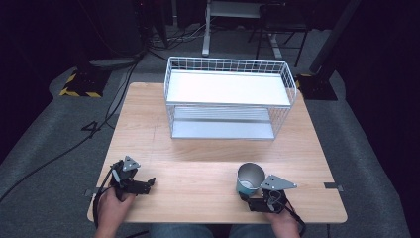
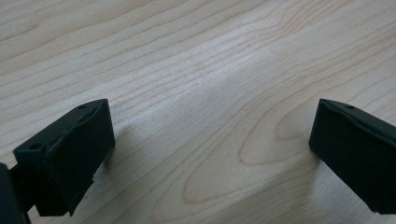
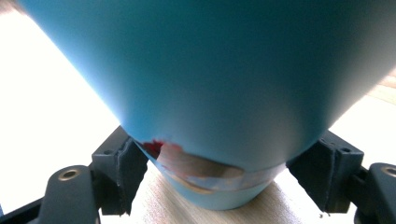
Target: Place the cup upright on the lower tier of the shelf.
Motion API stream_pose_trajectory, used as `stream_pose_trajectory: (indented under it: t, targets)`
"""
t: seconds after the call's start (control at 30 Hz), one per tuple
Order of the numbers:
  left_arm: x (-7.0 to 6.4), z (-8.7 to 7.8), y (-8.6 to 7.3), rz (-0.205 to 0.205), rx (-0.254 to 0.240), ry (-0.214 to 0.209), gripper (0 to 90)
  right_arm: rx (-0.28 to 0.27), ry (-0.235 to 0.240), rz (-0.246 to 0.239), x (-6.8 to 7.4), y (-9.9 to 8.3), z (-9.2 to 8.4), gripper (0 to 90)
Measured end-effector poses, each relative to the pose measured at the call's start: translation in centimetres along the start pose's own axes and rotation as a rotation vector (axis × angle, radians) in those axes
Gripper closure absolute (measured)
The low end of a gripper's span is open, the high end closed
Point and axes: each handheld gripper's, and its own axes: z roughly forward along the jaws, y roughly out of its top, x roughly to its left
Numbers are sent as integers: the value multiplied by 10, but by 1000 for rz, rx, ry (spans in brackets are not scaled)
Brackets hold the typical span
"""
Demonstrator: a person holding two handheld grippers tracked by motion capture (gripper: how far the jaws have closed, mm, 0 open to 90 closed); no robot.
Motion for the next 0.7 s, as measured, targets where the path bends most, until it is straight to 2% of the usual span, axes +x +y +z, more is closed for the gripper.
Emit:
stream_pose_trajectory:
  t: [0.2, 0.7]
  targets:
    - [0, 0, 0, -1, 0, -2, 6, -19, 15, -7, 0, 7, -4, 251]
    - [0, 0, 0, -1, 0, -1, 6, -64, 26, 31, -12, 28, -5, 252]
